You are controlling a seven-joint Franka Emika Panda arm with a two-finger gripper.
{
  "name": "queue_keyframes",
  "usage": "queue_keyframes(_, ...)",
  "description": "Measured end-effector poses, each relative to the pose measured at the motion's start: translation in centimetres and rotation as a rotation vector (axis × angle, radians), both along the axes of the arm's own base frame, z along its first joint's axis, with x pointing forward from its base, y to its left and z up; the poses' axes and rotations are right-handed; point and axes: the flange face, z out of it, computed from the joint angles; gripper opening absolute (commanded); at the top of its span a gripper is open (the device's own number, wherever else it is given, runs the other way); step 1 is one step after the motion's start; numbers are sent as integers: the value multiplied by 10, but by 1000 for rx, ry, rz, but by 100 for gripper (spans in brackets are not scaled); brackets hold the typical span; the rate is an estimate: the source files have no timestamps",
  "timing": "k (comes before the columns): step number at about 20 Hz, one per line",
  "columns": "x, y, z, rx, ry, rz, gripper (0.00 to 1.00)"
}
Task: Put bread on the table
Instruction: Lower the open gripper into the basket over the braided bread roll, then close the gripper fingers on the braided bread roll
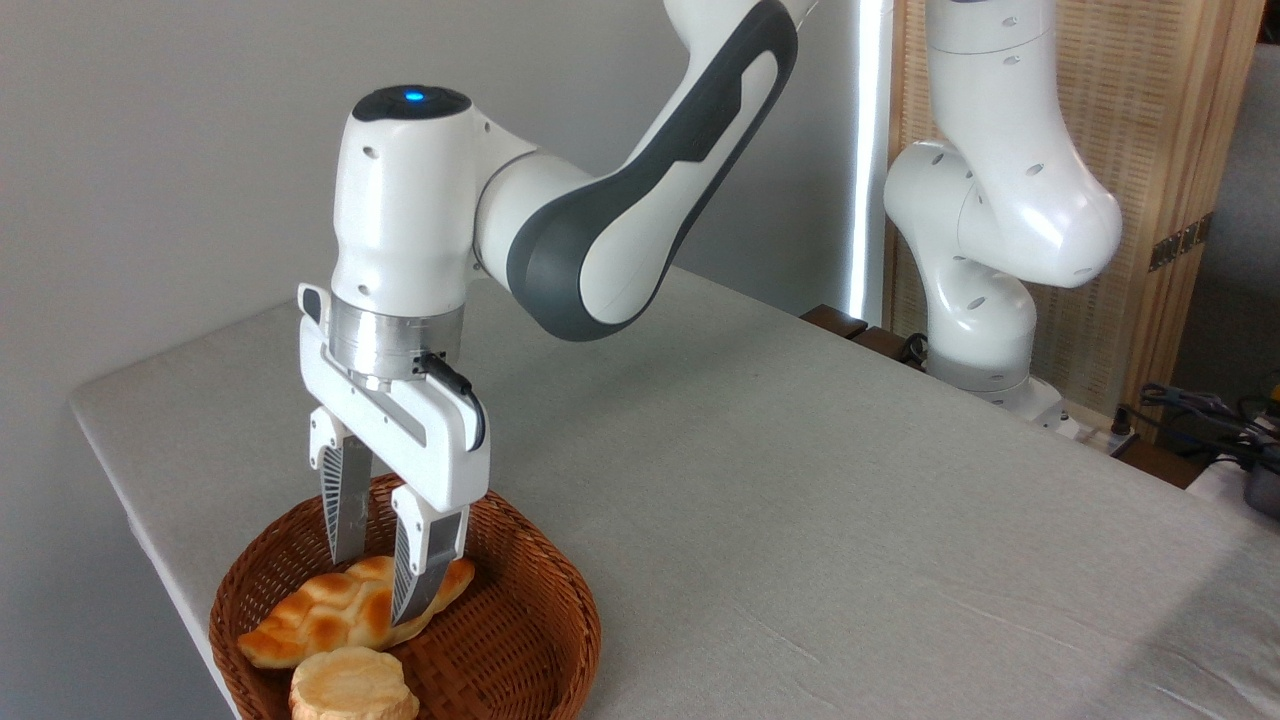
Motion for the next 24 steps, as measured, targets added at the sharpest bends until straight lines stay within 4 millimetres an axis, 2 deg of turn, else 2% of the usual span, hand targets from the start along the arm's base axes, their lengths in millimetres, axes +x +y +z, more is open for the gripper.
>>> queue_keyframes(7, 2, -3, -6, 15, -3, -51, 100)
queue_keyframes(14, 4, -2, -22, 20, 20, -59, 99)
queue_keyframes(15, 4, -2, -24, 20, 23, -60, 91)
queue_keyframes(17, 4, -2, -25, 20, 25, -60, 62)
queue_keyframes(18, 4, -2, -25, 20, 25, -60, 53)
queue_keyframes(19, 4, -2, -25, 20, 24, -60, 50)
queue_keyframes(24, 5, -2, -24, 20, 21, -60, 50)
